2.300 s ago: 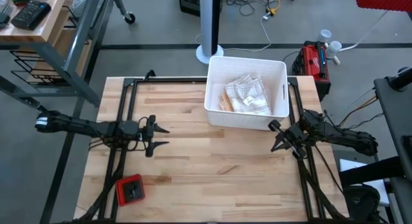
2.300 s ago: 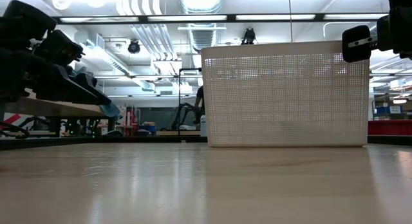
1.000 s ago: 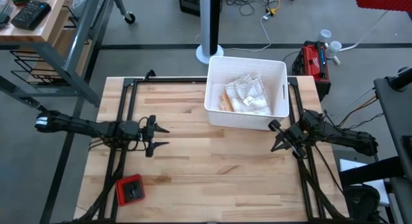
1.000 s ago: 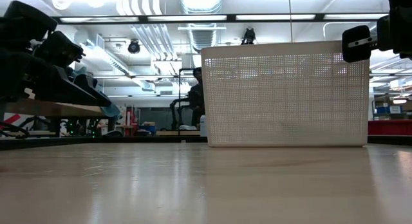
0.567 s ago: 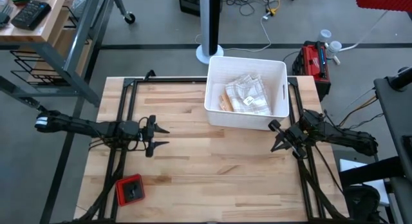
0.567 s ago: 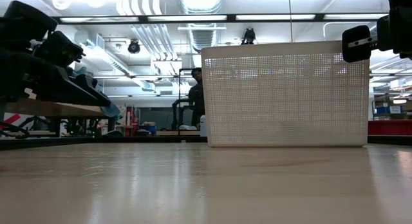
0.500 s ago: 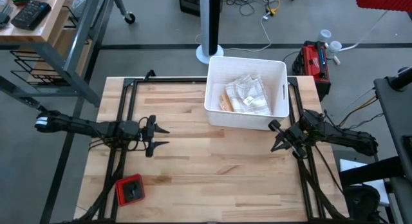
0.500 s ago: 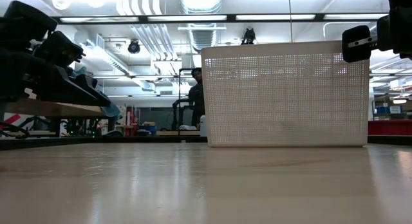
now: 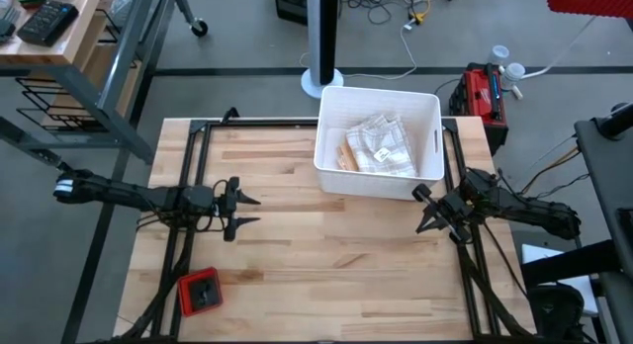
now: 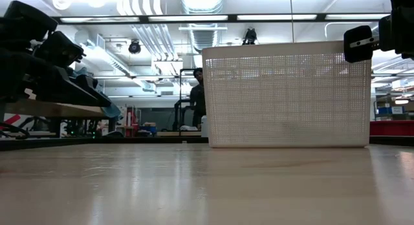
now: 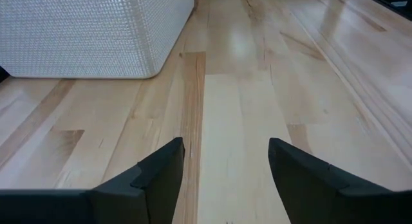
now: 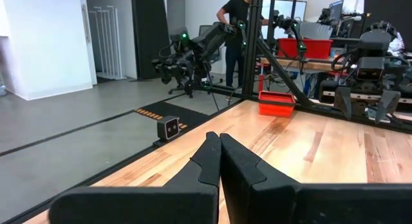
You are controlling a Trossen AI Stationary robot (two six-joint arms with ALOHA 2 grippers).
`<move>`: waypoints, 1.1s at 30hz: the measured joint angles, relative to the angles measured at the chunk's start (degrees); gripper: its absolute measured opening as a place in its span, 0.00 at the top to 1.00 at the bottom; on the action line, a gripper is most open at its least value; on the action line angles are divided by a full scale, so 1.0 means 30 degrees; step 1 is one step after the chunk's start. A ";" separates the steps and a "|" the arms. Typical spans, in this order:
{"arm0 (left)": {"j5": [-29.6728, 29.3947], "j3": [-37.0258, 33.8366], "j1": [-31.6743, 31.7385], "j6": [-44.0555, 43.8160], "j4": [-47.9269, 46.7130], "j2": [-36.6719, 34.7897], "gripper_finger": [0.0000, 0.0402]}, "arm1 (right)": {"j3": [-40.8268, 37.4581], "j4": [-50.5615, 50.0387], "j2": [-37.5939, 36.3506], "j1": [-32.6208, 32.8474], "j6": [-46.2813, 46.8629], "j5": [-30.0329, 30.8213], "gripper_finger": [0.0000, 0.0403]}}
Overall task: Fold towel
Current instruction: Return to Home Position
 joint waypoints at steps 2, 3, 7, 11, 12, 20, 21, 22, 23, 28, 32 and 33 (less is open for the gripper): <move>0.0000 0.0000 0.0000 0.0005 -0.0007 0.0000 0.45 | 0.0000 -0.0007 0.0000 -0.0001 0.0000 -0.0002 1.00; 0.0000 0.0000 0.0000 0.0004 -0.0003 0.0000 0.44 | 0.0000 -0.0004 0.0000 0.0000 0.0000 -0.0002 1.00; 0.0000 0.0000 0.0000 0.0004 -0.0003 0.0000 0.42 | 0.0000 0.0000 0.0000 0.0000 0.0000 -0.0001 1.00; 0.0000 0.0000 0.0000 0.0000 -0.0001 0.0000 0.41 | 0.0000 -0.0002 0.0000 0.0000 0.0000 -0.0002 1.00; 0.0000 0.0000 0.0000 0.0000 -0.0007 0.0000 0.41 | 0.0000 0.0000 0.0000 -0.0003 0.0000 0.0001 1.00; 0.0000 0.0000 0.0000 0.0000 -0.0005 0.0000 0.40 | 0.0000 -0.0003 0.0000 -0.0002 0.0000 -0.0002 1.00; 0.0000 0.0000 0.0000 0.0000 0.0000 0.0000 0.40 | 0.0000 0.0000 0.0000 -0.0002 0.0000 -0.0001 1.00; 0.0000 0.0000 0.0000 0.0007 0.0000 0.0000 0.40 | 0.0000 -0.0002 0.0000 0.0000 -0.0007 -0.0002 1.00; 0.0000 0.0000 0.0000 0.0000 -0.0007 0.0000 0.41 | 0.0000 -0.0006 0.0000 -0.0006 0.0000 -0.0002 1.00; 0.0000 0.0000 0.0000 0.0000 -0.0006 0.0000 0.44 | 0.0000 0.0000 0.0000 -0.0004 0.0000 0.0001 1.00; 0.0000 0.0000 0.0000 0.0000 -0.0006 0.0000 0.46 | 0.0000 0.0000 0.0000 -0.0007 0.0000 -0.0002 1.00; 0.0000 0.0000 0.0000 0.0004 -0.0003 0.0000 0.47 | 0.0000 -0.0001 0.0000 0.0000 0.0000 -0.0002 1.00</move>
